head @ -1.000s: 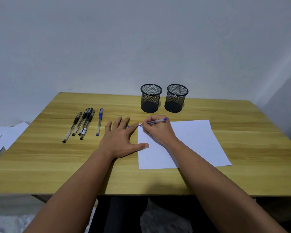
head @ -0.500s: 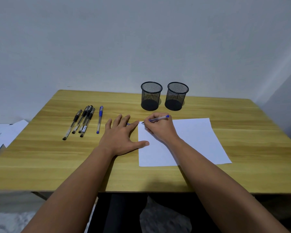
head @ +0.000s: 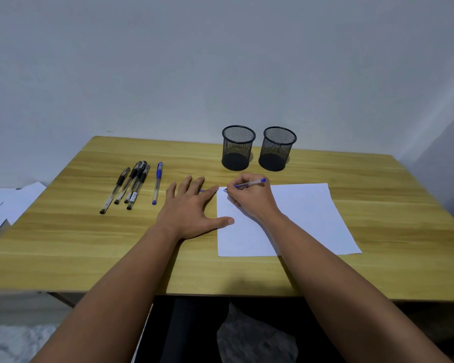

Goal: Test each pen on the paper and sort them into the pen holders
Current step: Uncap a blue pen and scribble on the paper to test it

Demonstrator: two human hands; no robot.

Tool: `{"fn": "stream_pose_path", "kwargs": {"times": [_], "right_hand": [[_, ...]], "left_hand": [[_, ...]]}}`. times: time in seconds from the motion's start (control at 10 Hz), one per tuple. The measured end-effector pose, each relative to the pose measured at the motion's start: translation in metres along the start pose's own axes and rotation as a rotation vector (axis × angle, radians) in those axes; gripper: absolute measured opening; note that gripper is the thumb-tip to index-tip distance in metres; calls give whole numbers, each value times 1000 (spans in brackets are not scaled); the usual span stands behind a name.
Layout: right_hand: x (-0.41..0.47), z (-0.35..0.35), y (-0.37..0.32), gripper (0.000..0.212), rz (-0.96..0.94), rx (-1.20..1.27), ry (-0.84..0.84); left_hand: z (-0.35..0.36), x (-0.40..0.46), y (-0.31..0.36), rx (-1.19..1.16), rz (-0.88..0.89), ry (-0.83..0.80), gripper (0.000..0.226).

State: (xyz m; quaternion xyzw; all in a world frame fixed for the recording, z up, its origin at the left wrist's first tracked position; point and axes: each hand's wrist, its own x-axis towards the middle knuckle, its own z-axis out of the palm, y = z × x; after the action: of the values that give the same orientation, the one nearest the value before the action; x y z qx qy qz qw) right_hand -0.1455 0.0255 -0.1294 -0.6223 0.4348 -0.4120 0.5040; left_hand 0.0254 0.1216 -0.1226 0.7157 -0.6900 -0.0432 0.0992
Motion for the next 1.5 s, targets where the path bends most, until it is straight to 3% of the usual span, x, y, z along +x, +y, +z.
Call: {"fn": "stream_pose_path", "kwargs": {"times": [0.5, 1.5], "right_hand": [[1, -3, -8, 10, 44, 138, 91], [2, 0, -4, 22, 25, 78, 23]], "left_hand": [[-1, 0, 1, 1, -6, -4, 107], [-3, -1, 1, 3, 2, -16, 108]]}}
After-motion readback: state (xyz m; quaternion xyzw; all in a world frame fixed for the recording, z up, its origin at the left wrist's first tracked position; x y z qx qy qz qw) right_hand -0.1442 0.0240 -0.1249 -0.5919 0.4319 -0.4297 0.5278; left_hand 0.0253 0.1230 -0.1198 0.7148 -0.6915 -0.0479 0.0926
